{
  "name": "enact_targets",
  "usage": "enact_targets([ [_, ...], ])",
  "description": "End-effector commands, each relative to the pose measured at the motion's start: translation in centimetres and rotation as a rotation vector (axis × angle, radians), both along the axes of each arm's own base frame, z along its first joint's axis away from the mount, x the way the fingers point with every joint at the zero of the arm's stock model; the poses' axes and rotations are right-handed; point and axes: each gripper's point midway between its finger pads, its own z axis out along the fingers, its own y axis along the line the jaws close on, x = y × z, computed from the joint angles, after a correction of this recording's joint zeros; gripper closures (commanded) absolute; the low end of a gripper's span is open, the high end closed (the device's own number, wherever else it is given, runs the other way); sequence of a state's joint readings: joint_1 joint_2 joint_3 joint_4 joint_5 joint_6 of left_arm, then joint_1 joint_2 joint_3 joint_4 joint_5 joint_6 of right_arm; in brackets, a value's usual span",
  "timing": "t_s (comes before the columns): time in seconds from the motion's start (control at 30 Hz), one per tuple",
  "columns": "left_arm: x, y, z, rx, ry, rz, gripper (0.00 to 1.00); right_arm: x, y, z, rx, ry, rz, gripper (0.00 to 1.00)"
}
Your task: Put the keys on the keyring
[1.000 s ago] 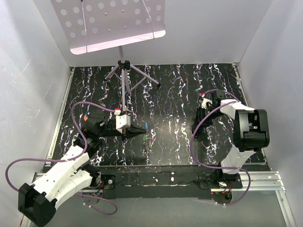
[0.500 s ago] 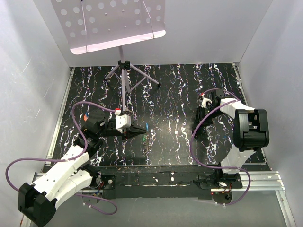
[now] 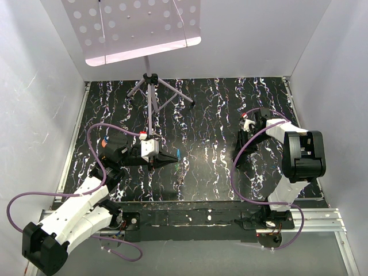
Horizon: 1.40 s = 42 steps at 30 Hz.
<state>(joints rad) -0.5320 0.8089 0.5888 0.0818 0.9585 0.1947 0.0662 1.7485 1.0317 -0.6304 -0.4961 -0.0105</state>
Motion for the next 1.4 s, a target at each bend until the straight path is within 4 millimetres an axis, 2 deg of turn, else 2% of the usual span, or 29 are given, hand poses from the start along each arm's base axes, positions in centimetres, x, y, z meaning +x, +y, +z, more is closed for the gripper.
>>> enact_targets([
  [0.0,0.0,-0.05,2.4,-0.034,-0.069,-0.013,1.0,0.67,0.22,0.75,0.004,-0.022,0.002,0.69],
  [0.57,0.13,-0.08,2.31,-0.029,-0.065,-0.01,1.0,1.05,-0.32,1.08,-0.059,-0.009,-0.096,0.68],
  [0.83,0.12,-0.05,2.4,-0.03,-0.068,-0.009,1.0,0.73,0.43,1.1,-0.049,0.004,-0.072,0.69],
  [1.37,0.18,-0.03,2.38,-0.028,-0.072,-0.006,1.0,0.37,0.29,0.55,-0.068,0.034,-0.064,0.72],
])
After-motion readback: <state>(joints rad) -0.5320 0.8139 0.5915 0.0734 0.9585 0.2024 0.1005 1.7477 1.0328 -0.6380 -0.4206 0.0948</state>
